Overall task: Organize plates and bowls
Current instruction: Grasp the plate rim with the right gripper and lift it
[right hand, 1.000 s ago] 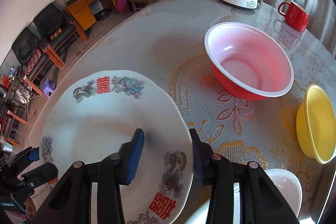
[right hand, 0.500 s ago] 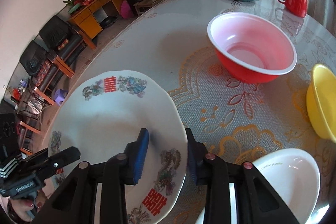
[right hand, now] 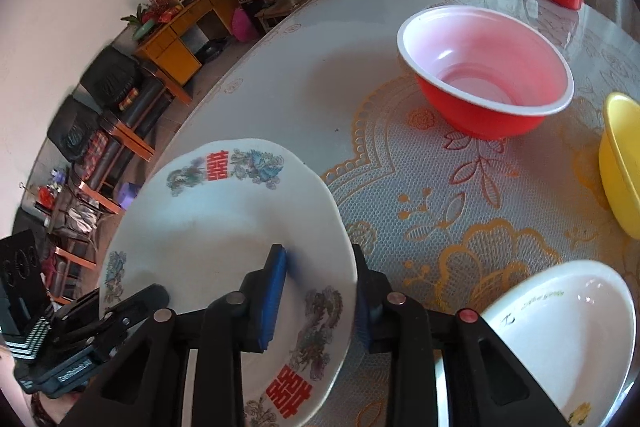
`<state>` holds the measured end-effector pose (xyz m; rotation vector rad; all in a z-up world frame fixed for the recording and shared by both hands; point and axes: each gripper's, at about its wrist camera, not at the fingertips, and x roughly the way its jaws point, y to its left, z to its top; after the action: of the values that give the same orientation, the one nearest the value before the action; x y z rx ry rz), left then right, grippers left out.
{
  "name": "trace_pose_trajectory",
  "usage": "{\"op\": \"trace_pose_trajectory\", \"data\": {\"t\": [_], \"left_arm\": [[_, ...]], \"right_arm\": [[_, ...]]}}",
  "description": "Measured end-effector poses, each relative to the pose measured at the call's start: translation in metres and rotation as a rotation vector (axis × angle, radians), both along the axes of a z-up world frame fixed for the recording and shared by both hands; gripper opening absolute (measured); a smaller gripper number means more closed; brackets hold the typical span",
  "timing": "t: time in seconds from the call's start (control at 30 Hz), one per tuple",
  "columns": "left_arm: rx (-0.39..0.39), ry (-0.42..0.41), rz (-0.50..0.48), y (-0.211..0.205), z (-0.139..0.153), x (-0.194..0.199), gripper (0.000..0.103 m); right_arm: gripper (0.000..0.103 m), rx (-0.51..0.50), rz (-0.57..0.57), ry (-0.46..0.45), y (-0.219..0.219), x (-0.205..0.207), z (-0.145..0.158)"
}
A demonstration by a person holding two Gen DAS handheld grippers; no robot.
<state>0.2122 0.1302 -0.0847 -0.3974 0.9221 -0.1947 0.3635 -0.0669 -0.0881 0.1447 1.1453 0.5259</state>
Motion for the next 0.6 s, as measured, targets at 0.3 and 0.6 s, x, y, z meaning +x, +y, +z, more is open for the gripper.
{"op": "trace_pose_trajectory", "data": {"t": [0.3, 0.6], "left_arm": [[-0.016, -0.023, 0.038, 0.006, -0.003, -0.028, 0.026], [-0.035, -0.027, 0.047, 0.006, -0.002, -0.061, 0.027]], "right_arm": [[0.023, 0.04, 0.014, 0.002, -0.002, -0.028, 0.006], [0.019, 0.099, 0.025, -0.006, -0.01, -0.08, 0.014]]}}
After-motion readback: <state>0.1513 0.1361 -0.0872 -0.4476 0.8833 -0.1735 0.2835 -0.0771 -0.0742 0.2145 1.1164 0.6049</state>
